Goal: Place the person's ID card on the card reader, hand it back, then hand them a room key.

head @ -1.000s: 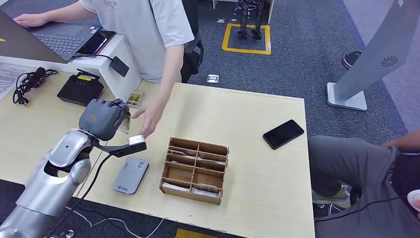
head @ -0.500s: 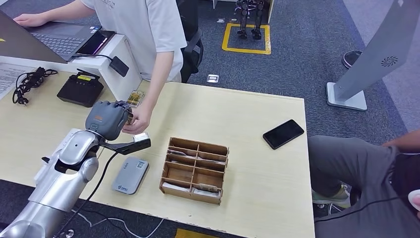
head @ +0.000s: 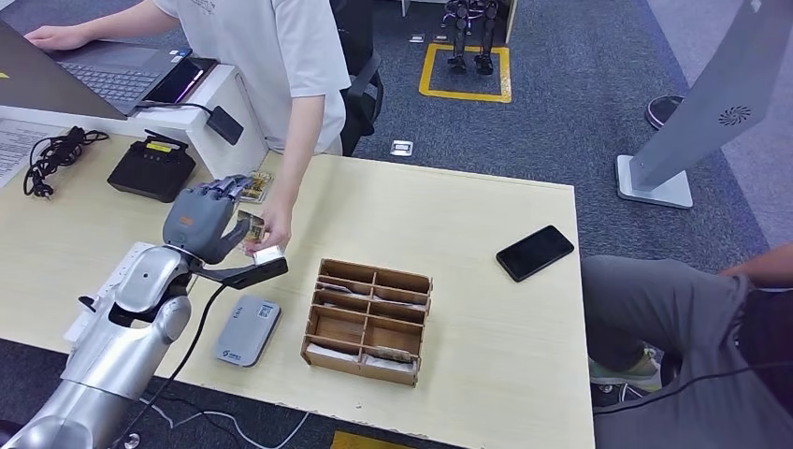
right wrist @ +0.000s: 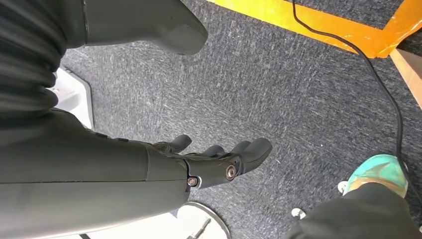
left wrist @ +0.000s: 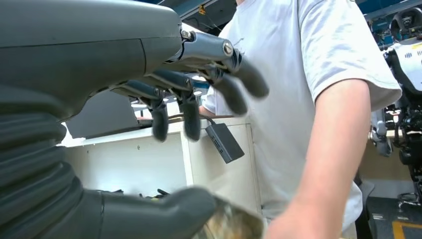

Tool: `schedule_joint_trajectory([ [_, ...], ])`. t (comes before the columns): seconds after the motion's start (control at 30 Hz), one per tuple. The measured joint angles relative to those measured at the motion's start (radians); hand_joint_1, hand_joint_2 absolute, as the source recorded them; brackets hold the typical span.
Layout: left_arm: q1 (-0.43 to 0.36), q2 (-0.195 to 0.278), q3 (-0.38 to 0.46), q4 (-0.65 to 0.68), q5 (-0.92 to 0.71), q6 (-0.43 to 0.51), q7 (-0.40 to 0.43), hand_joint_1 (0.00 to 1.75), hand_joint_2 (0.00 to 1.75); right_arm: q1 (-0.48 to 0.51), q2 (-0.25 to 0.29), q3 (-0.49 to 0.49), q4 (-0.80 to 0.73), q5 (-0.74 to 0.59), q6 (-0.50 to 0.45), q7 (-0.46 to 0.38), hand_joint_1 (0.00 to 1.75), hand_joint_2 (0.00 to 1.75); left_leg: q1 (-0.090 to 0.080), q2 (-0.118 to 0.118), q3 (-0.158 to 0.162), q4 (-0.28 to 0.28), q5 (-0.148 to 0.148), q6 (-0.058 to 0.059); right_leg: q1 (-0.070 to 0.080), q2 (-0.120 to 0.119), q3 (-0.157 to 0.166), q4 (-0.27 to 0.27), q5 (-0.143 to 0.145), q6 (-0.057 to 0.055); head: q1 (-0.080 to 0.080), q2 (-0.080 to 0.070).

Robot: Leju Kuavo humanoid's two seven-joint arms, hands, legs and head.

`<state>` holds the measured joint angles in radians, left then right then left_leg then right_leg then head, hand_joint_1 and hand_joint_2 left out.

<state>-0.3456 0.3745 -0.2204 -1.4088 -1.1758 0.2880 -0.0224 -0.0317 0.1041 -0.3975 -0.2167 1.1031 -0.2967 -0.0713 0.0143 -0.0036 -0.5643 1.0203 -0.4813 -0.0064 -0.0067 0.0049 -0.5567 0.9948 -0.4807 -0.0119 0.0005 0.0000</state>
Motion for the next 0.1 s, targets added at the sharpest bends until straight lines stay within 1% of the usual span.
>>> schedule_joint_trajectory([
  [0.1,0.000,-0.005,0.003,0.000,0.000,0.002,-0.001,0.00,1.75,0.000,0.000,-0.002,0.000,0.000,0.000,0.000,0.00,1.75,0.000,0.000,0.000,0.000,0.000,0.000,0.000,0.000,0.000,0.000,0.000,0.000,0.000,0.000],
])
